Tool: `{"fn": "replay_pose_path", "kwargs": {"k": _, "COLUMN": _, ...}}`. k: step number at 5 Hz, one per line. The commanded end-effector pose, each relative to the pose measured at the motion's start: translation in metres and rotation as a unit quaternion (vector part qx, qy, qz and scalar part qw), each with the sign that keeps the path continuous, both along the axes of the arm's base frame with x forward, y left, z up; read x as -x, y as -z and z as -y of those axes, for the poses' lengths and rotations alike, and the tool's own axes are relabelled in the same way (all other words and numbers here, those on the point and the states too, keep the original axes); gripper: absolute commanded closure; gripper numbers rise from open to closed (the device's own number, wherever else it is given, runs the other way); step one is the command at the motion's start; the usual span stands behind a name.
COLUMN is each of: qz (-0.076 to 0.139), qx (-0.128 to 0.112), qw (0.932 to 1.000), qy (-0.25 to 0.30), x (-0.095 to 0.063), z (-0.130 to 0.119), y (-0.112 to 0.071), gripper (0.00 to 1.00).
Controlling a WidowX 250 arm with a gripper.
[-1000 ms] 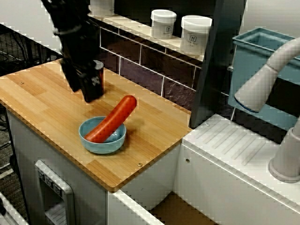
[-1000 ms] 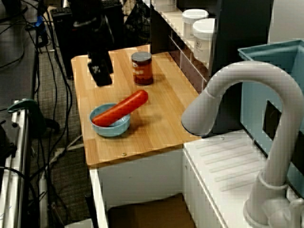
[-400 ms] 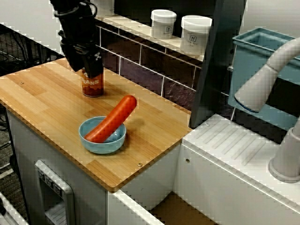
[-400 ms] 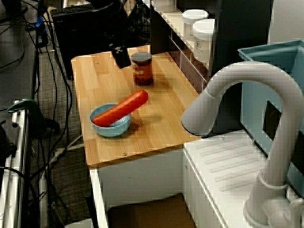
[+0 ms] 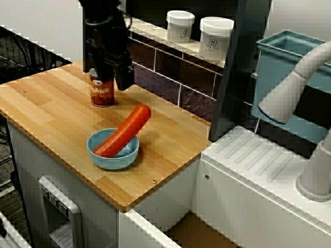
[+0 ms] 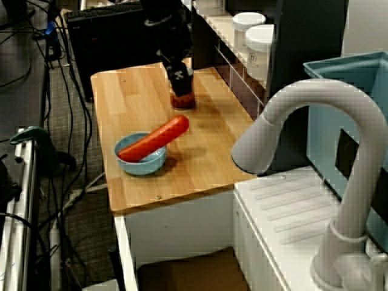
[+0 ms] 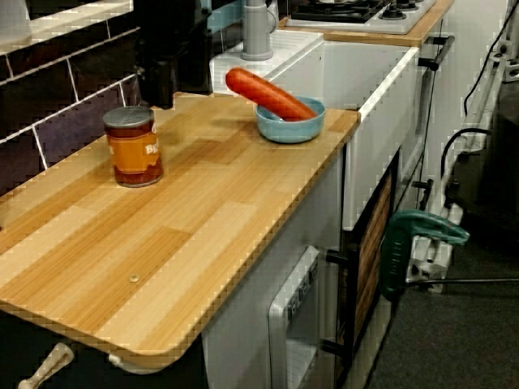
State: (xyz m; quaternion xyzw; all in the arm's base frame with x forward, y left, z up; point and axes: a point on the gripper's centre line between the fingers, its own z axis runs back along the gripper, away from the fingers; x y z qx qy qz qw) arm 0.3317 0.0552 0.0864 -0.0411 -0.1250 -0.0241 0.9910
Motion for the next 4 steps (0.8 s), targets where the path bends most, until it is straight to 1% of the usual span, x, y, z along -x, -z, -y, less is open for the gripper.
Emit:
{"fn": "replay_pose_path", "kwargs": {"k": 1, "qz": 0.011, "qx": 0.004, "qw": 0.9999, "qy": 0.011, "x": -0.002, "z": 0.012, "y": -0.012, "gripper": 0.0}}
{"fn": "replay_pose_path", "kwargs": {"k": 2, "qz": 0.011, "qx": 0.0, "qw": 0.9999, "qy": 0.005, "x": -0.006, "z": 0.012, "y": -0.004, "gripper": 0.0}}
{"fn": "replay_pose_path", "kwargs": {"k": 3, "qz": 0.018, "qx": -0.006, "qw": 0.9997, "qy": -0.014, "x": -0.006, "z": 0.004, "y": 0.004, "gripper": 1.0}}
{"fn": "replay_pose_path", "kwargs": {"k": 4, "qz": 0.018, "qx": -0.004, "qw": 0.9994, "qy": -0.028, "x": -0.009, "z": -0.004, "y": 0.007, "gripper": 1.0}}
